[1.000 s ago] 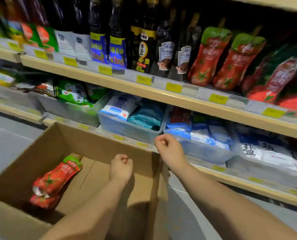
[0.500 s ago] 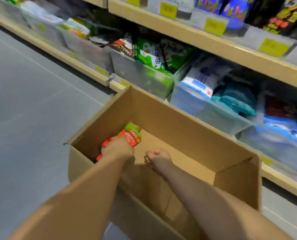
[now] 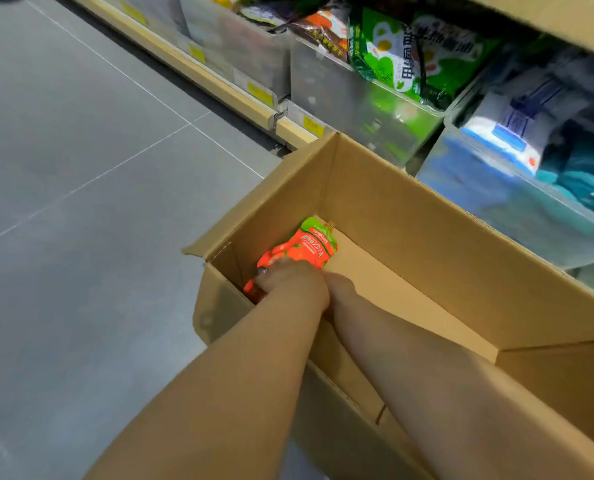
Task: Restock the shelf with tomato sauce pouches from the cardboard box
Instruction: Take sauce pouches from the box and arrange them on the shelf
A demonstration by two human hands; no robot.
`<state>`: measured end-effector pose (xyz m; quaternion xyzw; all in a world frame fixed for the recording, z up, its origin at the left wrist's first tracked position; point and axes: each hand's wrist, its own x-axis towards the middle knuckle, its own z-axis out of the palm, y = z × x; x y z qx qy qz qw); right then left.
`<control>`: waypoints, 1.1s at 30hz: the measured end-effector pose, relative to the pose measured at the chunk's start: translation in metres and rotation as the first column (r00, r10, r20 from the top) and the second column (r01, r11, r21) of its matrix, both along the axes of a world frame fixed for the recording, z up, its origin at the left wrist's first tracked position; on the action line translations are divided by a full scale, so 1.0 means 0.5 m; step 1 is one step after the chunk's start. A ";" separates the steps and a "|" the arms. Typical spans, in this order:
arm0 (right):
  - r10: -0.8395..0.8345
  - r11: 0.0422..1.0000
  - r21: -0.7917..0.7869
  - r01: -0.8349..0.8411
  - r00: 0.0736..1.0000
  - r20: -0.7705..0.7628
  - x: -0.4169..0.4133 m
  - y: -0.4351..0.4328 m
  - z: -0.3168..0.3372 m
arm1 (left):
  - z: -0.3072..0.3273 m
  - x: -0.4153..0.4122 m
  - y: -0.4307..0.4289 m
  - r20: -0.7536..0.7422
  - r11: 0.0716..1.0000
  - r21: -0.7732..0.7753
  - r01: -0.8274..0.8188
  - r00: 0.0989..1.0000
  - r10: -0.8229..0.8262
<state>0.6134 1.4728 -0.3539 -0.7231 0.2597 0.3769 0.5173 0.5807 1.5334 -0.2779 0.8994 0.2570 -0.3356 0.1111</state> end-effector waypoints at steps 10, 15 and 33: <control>0.484 0.813 -0.562 -0.151 0.712 0.509 -0.040 -0.159 0.099 | 0.046 -0.001 -0.029 0.001 0.955 -0.262 0.142 0.989 -0.147; 0.538 0.782 -0.624 0.011 0.494 0.683 -0.059 -0.290 0.190 | 0.066 0.014 -0.122 0.110 0.804 -0.593 -0.040 0.985 0.130; 0.056 0.897 -0.239 0.371 0.441 0.896 -0.054 -0.646 0.434 | 0.295 0.025 -0.444 0.773 0.703 -0.573 0.420 0.563 0.293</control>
